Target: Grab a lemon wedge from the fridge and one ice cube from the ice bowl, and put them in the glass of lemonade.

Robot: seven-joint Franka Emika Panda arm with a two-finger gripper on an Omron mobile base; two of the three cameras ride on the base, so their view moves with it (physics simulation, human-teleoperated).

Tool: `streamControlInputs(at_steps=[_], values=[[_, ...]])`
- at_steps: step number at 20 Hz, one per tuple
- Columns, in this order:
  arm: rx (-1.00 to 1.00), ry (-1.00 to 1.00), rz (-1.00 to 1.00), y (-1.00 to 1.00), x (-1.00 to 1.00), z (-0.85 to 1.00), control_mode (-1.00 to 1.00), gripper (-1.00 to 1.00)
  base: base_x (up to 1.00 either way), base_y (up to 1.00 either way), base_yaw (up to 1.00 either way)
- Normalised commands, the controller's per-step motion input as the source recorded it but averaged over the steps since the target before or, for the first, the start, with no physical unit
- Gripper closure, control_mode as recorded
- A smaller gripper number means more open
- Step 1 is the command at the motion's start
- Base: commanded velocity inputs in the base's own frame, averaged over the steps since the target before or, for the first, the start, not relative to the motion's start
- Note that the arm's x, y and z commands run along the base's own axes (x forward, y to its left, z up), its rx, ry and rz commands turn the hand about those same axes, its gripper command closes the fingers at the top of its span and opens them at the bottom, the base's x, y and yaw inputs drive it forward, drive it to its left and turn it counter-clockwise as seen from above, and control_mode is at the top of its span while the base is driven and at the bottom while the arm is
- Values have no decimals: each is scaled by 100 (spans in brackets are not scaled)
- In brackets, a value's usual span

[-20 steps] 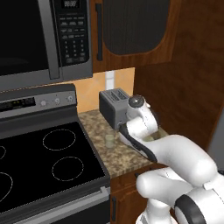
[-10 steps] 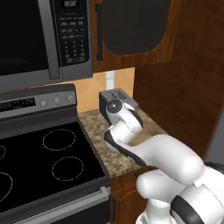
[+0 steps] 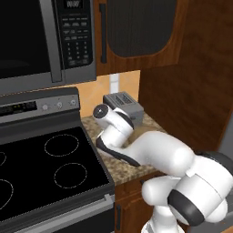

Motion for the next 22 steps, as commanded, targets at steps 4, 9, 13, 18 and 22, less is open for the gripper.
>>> streamControlInputs(at_steps=[4,9,13,18,22], values=[[-2,0,-2,0,16,-22,-100,100,0,0,0],[-3,0,-1,0,2,-33,-100,100,0,0,0],[-1,0,0,0,19,-20,-100,100,0,0,0],[0,0,0,-1,24,-15,-100,100,0,0,0],[-2,0,0,0,21,-26,-100,100,0,0,0]])
